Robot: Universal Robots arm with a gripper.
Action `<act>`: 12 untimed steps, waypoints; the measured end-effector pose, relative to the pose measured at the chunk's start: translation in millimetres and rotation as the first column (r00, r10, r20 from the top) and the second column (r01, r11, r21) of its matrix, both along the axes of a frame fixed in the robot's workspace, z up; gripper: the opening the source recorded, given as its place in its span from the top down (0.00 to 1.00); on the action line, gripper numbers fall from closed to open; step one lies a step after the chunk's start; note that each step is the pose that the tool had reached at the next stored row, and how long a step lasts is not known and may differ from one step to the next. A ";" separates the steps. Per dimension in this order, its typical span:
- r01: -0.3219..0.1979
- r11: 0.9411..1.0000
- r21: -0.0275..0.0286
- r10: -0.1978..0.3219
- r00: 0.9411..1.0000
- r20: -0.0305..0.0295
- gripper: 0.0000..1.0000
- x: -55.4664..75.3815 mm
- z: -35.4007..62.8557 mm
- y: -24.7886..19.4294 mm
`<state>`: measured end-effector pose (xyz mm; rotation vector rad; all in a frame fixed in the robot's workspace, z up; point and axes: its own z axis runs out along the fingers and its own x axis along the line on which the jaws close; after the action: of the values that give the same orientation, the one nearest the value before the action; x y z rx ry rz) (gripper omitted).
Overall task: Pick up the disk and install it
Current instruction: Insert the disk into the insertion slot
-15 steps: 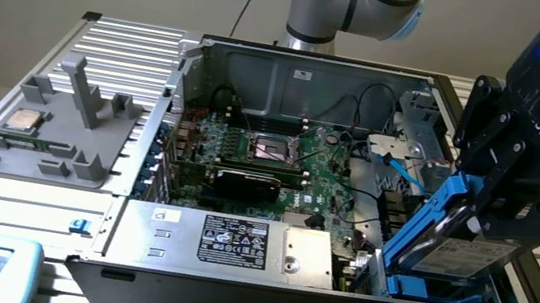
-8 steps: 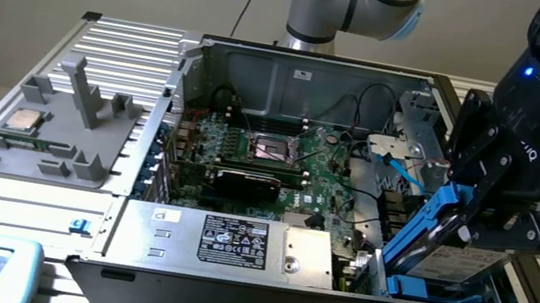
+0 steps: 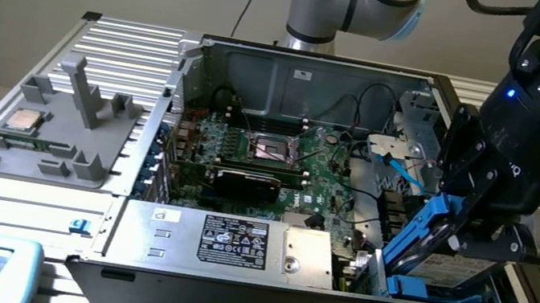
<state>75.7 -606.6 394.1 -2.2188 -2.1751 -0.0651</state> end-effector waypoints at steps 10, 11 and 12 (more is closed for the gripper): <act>0.000 1.000 0.000 0.000 1.000 -0.002 0.55 0.0 -0.1 0.0; 0.000 1.000 0.000 0.000 1.000 -0.002 0.49 0.0 -0.2 0.0; 0.000 1.000 0.000 0.000 1.000 -0.002 0.42 0.0 -0.1 0.0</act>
<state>75.7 -606.6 394.0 -2.2181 -2.1742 -0.0628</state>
